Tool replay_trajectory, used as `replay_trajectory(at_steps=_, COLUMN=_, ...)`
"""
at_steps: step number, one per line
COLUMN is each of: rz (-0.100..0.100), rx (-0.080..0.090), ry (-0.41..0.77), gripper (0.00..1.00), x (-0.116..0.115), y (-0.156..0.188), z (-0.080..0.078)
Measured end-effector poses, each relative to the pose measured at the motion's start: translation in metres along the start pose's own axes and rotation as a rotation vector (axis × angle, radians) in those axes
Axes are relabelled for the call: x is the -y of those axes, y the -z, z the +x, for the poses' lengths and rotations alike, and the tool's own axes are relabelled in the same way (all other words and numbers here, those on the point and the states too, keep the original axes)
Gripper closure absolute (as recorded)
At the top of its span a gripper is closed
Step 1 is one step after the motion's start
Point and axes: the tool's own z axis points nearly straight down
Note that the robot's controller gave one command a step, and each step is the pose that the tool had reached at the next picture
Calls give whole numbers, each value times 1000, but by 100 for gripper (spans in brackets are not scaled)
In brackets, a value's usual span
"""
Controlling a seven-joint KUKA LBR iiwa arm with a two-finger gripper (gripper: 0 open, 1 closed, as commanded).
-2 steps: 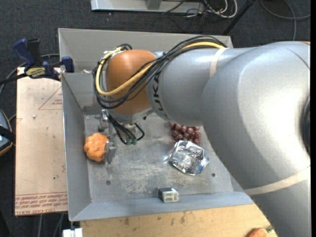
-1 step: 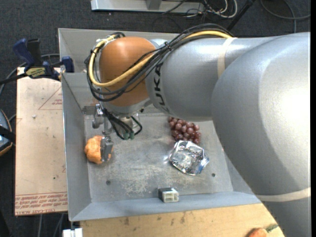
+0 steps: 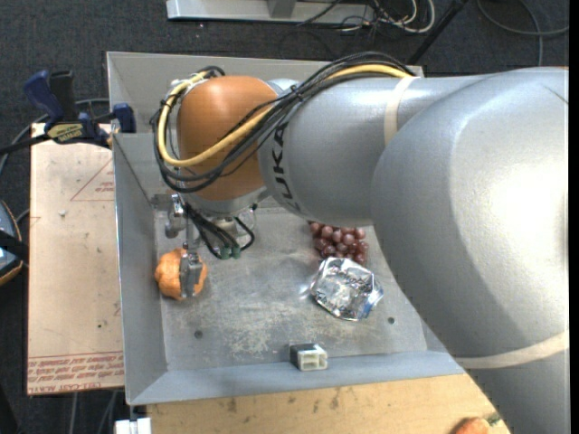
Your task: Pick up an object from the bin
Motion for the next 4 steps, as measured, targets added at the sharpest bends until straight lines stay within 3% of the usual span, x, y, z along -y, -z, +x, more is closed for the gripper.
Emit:
replay_trajectory(at_steps=1, rz=-1, rx=4, ry=133, gripper=0, x=-4, y=-56, z=5)
replay_trajectory(at_steps=2, rz=-5, rx=9, ry=-109, gripper=100, x=-4, y=-53, z=12)
replay_trajectory(at_steps=4, rz=-5, rx=8, ry=-109, gripper=100, x=-4, y=-52, z=11)
